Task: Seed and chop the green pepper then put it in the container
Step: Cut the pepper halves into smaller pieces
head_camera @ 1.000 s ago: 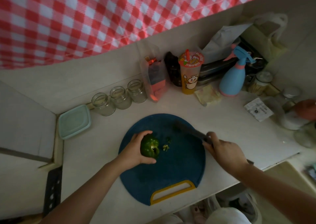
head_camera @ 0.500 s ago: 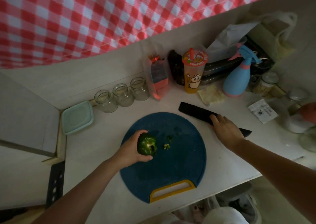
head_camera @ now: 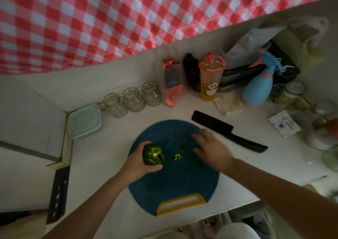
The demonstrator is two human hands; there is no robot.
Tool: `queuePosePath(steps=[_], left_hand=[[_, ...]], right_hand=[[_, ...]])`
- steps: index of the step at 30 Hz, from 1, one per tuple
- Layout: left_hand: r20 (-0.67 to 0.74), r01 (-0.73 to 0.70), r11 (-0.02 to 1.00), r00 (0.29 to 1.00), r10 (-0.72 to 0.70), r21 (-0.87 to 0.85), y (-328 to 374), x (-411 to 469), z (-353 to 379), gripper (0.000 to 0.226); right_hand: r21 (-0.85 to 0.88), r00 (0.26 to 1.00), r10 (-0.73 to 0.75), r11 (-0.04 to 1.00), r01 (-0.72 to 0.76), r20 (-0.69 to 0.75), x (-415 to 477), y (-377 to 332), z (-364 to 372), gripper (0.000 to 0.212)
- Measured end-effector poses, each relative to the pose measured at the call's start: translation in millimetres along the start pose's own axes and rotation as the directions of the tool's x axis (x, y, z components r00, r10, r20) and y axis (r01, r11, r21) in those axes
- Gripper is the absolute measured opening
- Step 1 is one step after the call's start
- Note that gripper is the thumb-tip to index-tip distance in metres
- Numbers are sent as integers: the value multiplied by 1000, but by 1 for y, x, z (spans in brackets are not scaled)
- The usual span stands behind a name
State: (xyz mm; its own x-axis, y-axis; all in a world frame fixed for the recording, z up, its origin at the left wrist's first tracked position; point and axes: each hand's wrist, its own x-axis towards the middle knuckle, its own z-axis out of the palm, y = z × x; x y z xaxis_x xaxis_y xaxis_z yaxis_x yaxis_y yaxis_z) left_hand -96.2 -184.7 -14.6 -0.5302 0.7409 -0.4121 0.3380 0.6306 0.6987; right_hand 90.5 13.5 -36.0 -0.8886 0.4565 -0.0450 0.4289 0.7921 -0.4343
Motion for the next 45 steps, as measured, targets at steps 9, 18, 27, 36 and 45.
queuePosePath(steps=[9, 18, 27, 36, 45], left_hand=[[-43, 58, 997, 997, -59, -45, -1, -15, 6, 82], [-83, 62, 996, 994, -68, -70, 8, -20, 17, 82], [-44, 31, 997, 998, -35, -74, 9, -16, 8, 86], [234, -141, 990, 963, 137, 2, 59, 14, 25, 81], [491, -313, 948, 835, 248, 54, 109, 24, 89, 80]], right_hand=[[-166, 865, -454, 856, 490, 216, 8, -15, 46, 59], [-116, 821, -547, 816, 567, 165, 13, -2, 40, 33], [47, 975, -162, 986, 157, 153, 13, 0, 11, 31], [277, 895, 414, 891, -360, -169, -86, 41, -58, 22], [286, 565, 825, 538, -793, 16, -221, 60, -34, 13]])
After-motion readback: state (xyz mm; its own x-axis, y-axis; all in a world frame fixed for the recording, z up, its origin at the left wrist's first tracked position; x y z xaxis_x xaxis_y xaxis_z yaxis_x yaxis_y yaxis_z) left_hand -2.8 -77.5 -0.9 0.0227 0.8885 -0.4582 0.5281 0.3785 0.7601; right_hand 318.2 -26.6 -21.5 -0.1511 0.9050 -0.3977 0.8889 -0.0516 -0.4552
